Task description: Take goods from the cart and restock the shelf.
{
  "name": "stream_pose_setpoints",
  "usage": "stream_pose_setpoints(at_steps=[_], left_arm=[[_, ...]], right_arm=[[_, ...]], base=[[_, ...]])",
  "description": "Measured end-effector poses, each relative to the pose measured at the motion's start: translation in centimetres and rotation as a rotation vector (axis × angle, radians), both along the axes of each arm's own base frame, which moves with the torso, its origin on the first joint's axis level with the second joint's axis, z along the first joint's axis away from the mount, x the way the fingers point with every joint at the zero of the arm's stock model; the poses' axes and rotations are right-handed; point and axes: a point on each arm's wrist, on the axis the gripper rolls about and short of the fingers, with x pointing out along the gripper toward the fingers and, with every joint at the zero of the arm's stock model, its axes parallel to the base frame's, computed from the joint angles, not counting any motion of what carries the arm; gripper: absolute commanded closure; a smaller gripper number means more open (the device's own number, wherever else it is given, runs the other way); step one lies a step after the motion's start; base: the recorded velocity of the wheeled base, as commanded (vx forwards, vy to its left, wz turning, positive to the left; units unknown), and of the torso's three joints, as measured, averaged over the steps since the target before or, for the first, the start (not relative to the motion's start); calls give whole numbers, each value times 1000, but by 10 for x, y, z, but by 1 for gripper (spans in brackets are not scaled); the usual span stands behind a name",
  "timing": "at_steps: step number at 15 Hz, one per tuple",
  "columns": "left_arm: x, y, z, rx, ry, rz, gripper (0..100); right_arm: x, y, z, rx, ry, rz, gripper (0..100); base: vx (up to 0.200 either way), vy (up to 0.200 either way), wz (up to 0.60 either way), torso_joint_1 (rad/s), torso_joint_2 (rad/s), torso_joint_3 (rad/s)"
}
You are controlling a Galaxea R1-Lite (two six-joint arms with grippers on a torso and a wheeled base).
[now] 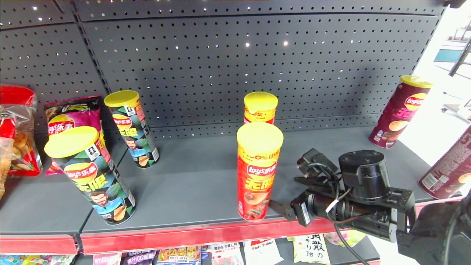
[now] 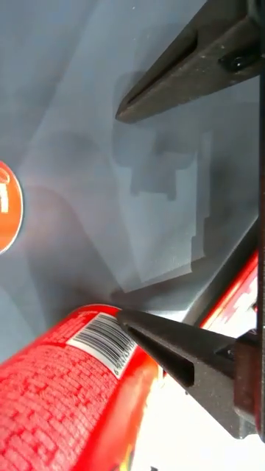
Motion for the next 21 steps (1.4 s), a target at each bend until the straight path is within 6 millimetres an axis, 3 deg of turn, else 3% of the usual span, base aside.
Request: stream_pose_setpoints(at_steps=[5,8,16,21], left_arm=[[0,0,0,0,0,0,0],[0,0,0,0,0,0,0],[0,0,0,0,0,0,0],[0,0,0,0,0,0,0]], right_arm=[[-3,0,1,-3,-8,-12,0],[-10,-11,8,11,-22,-29,0],[-70,-73,17,28,-54,-105,0],[-113,-109,4,9,-73,-147,0]], base=[[0,0,0,0,0,0],[0,0,0,0,0,0],[0,0,0,0,0,0],[0,0,0,0,0,0]])
